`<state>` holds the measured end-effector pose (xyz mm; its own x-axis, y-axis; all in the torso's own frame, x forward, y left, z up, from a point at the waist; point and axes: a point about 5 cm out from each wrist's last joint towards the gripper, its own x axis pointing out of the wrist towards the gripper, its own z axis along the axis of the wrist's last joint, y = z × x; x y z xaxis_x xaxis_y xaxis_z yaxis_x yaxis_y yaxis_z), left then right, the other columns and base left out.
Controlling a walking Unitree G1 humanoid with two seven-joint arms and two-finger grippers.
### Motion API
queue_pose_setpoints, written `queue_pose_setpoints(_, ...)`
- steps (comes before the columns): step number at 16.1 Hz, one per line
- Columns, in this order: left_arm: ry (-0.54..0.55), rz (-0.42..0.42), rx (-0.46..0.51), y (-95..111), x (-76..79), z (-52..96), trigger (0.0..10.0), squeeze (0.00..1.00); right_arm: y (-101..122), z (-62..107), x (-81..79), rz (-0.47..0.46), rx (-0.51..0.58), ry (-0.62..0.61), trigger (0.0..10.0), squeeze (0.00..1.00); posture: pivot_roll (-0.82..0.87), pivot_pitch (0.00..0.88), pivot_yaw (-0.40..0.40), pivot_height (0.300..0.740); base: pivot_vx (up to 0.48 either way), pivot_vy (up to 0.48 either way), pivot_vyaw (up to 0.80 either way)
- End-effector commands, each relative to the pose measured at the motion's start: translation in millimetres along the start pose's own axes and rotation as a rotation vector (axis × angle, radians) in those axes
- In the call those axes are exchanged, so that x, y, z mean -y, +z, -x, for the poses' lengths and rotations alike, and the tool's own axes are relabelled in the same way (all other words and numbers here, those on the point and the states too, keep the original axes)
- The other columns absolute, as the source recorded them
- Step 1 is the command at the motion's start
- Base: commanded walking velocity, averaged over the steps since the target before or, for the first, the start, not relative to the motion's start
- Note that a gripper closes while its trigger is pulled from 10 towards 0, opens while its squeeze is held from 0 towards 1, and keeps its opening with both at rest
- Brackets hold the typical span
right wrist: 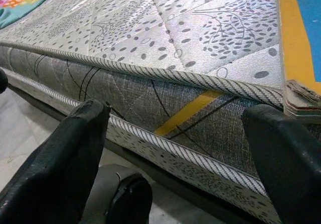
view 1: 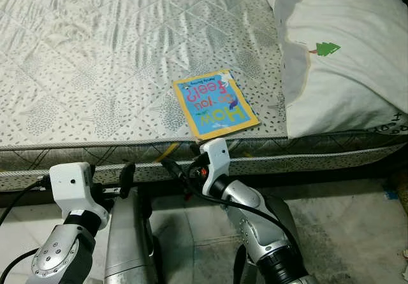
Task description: Clean up the room
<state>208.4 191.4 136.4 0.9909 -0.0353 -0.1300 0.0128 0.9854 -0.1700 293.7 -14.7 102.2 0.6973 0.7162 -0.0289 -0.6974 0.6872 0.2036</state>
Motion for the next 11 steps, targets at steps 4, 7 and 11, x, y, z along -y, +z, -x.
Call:
queue_pose_setpoints(4, 0.025, 0.000, -0.010, -2.2, -4.0, 1.4, 10.0, 0.00, 1.0, -4.6, -13.2, -0.042, 0.022, 0.024, 10.0, 0.00, 0.11, 0.279, -0.036, 0.490, 0.000, 0.000, 0.00)
queue_pose_setpoints(7, 0.020, 0.001, -0.008, -1.8, -3.2, 0.0, 10.0, 0.00, 8.4, -13.3, -20.4, -0.054, 0.057, 0.014, 10.0, 0.00, 0.11, 0.279, -0.033, 0.490, 0.000, 0.000, 0.00)
queue_pose_setpoints(11, 0.026, 0.000, -0.008, -1.6, -3.9, 0.8, 10.0, 0.00, 11.0, -21.4, -26.4, -0.052, 0.071, 0.013, 10.0, 0.00, 0.12, 0.281, -0.037, 0.490, 0.000, 0.000, 0.00)
